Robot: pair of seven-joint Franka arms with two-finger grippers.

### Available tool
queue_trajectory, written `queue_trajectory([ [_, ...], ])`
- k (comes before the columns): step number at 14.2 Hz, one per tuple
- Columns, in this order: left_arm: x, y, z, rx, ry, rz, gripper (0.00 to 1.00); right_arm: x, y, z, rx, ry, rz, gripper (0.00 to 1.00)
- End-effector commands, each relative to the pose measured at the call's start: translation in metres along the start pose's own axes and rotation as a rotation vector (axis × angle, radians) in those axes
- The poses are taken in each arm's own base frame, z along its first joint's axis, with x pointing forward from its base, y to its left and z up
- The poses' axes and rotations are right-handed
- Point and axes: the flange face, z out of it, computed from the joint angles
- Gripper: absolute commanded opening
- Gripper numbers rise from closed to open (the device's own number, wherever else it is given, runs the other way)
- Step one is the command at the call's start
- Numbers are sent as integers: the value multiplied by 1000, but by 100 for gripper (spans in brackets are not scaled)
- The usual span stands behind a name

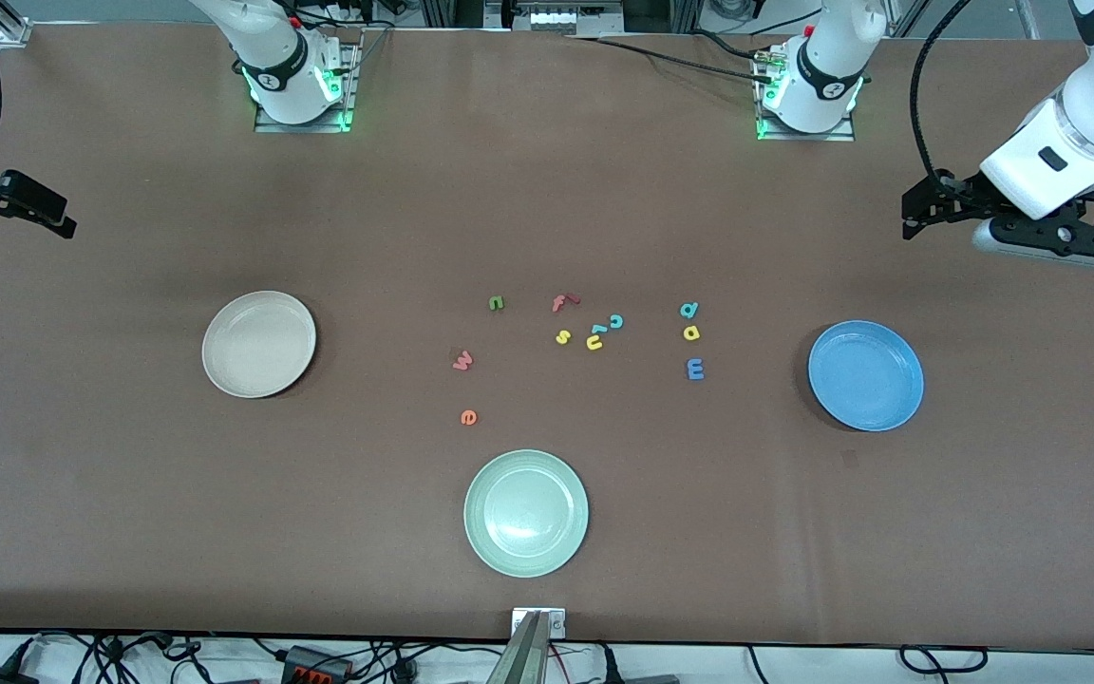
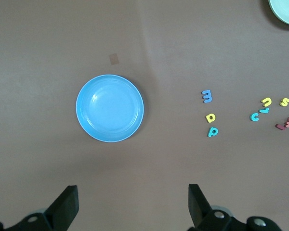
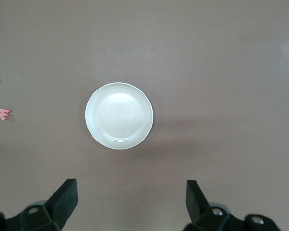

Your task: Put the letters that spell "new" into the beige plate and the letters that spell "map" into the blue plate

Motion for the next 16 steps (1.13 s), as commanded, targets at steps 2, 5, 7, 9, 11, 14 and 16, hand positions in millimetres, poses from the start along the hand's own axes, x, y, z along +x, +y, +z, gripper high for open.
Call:
queue_trajectory([
  [2,-4,4,-6,-10,-2,-1,100,-6,-1,-5,-13,0,-25,100],
  [5,-3,12,-6,-9,-2,8,100,-7,-2,-2,-13,-13,-30,100],
  [7,-4,14,-7,-8,-2,-9,100,-2,-2,7,-11,-31,-28,100],
  [9,-4,15,-7,-7,-7,-9,100,-1,-4,5,-4,-22,-28,100],
  [11,-4,15,-7,-7,-7,-9,100,-1,-4,3,-3,-18,-28,100],
  [14,-4,15,-7,-7,-7,-9,100,0,-2,4,-5,-16,-25,100],
  [16,-4,15,-7,-7,-5,-9,100,-1,-2,4,-4,-22,-25,100],
])
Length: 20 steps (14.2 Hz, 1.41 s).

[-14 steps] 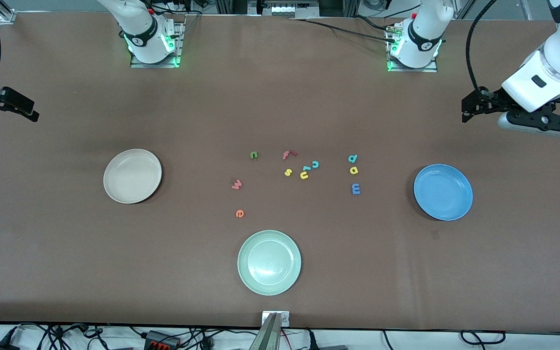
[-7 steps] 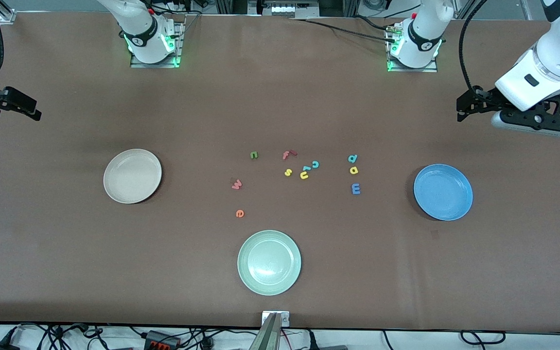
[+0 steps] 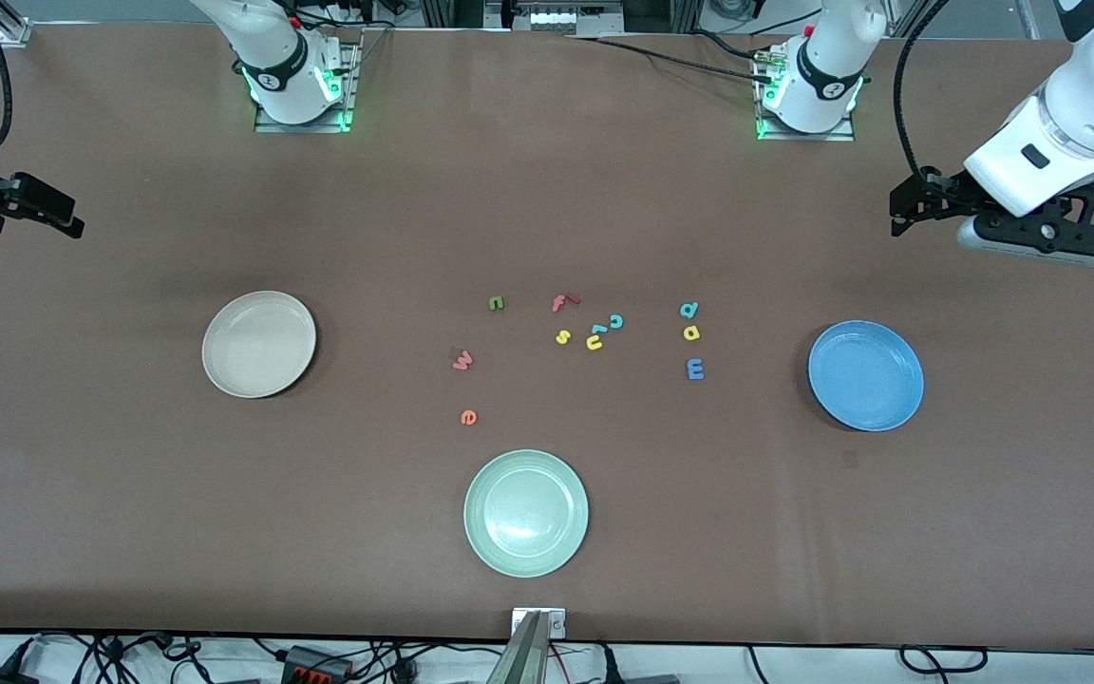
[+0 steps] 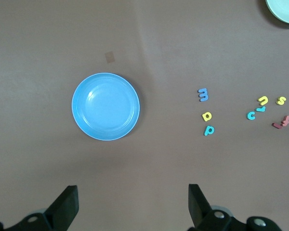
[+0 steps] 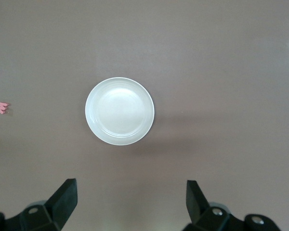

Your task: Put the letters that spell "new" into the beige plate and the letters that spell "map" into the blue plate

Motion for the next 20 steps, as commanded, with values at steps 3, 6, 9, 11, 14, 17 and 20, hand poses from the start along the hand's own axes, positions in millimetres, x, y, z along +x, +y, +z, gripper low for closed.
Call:
queue_trajectory([
  [3,-4,3,-8,-9,2,-8,100,-2,1,-3,-4,1,-9,100],
  [6,-4,3,-8,-9,2,-8,100,3,-2,6,-5,-11,-17,100],
  [9,-4,3,-7,-9,0,-8,100,26,-58,63,-12,-107,-111,100],
  [11,-4,3,-7,-9,0,-8,100,40,-117,104,-24,-135,-187,100],
  [14,-4,3,-7,-9,0,-8,100,49,-191,155,-20,-140,-192,100],
  [17,-1,2,-3,-11,-9,-8,100,54,-252,204,-23,-112,-250,100],
  [20,4,3,6,-22,-25,-1,100,55,-299,247,19,-85,-134,100],
])
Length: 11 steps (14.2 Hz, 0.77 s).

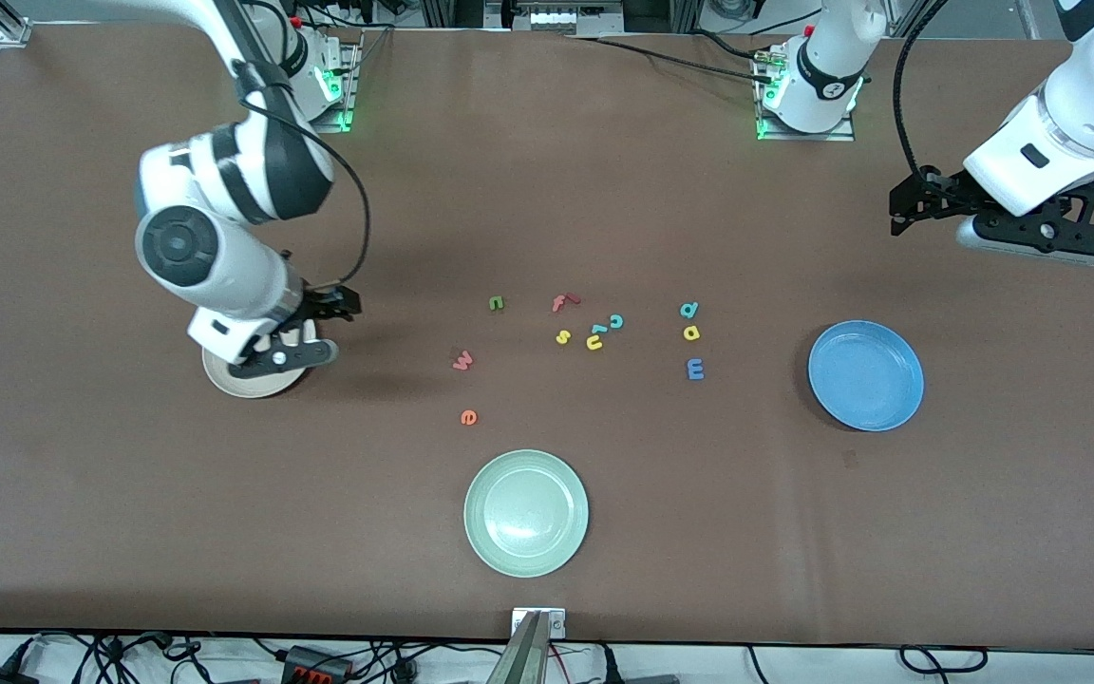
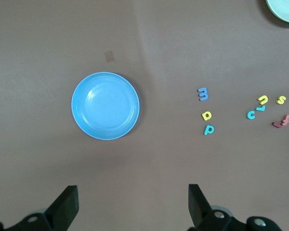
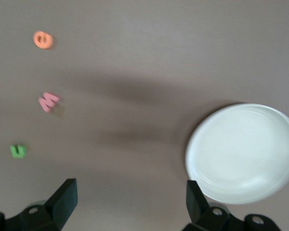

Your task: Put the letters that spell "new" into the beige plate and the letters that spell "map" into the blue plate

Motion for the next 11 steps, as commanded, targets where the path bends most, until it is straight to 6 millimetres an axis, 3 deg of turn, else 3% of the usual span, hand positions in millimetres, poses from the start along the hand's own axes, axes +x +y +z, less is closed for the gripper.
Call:
queue_trajectory([
  [1,6,6,10,-22,-28,11,100,16,-31,32,46,27,155,100],
  [4,15,13,29,-22,-59,26,100,20,-70,68,48,45,314,100],
  [6,30,20,60,-18,-108,42,100,25,-89,90,44,45,439,100],
  [9,56,54,112,-21,-136,100,100,34,-130,119,25,45,551,96],
  [11,74,75,151,-28,-123,118,100,39,-134,138,18,33,609,90],
])
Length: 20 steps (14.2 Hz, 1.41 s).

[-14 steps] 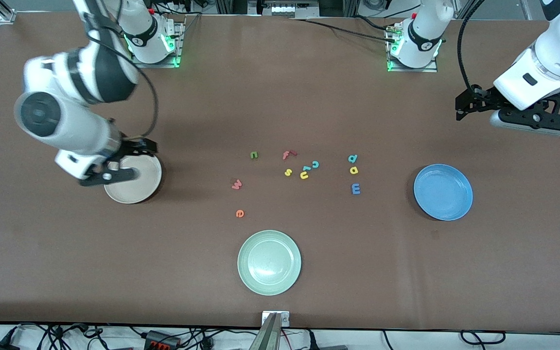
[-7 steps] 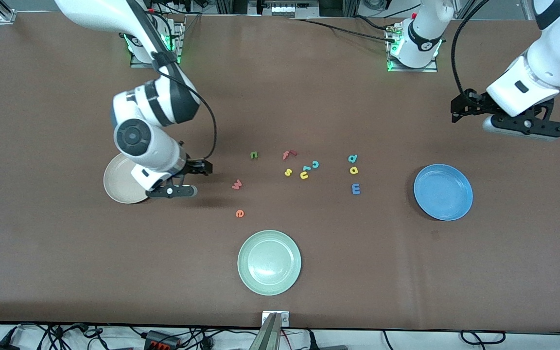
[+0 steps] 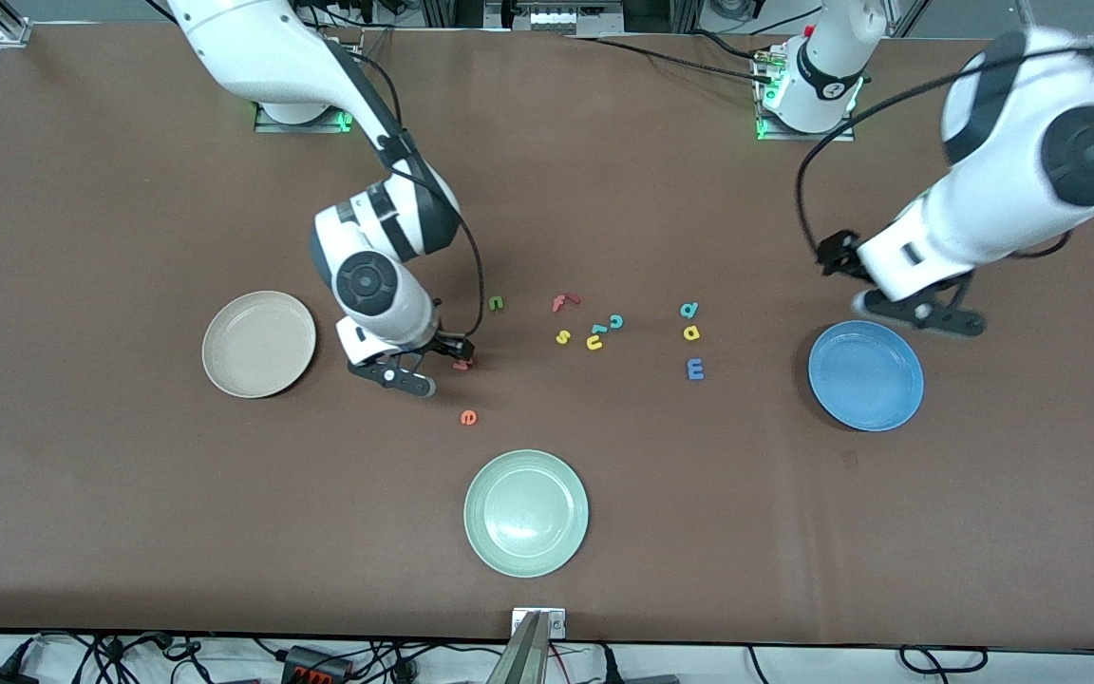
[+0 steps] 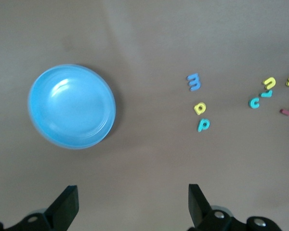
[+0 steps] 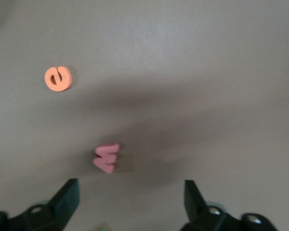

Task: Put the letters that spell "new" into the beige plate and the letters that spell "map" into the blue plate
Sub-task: 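Grasp the pink m with the right gripper while the left grasps blue m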

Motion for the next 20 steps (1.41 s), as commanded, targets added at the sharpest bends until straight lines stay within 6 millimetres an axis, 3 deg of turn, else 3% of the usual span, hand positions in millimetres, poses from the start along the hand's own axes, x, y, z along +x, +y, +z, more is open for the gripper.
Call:
queue_trajectory([
  [1,32,36,42,-12,28,31,100,11,-14,22,4,10,82,87],
  [2,42,50,61,-13,34,-15,100,8,-19,25,18,21,83,83],
  [4,57,55,93,-20,59,-128,100,0,-25,32,17,22,86,74],
  [8,62,60,166,-46,136,-294,100,0,-24,37,12,16,97,60],
  [9,63,76,188,-52,150,-308,100,0,-24,41,9,16,96,55],
  [10,64,88,213,-56,155,-333,100,0,-24,42,6,17,93,53],
  [12,70,92,243,-64,163,-344,100,-1,-24,44,5,12,95,53],
  [14,75,92,264,-72,180,-345,100,-1,-24,46,4,9,98,53],
  [18,70,99,282,-62,150,-331,100,-1,-24,47,3,7,99,53],
  [20,70,101,286,-60,148,-316,89,-1,-24,49,2,6,99,53],
])
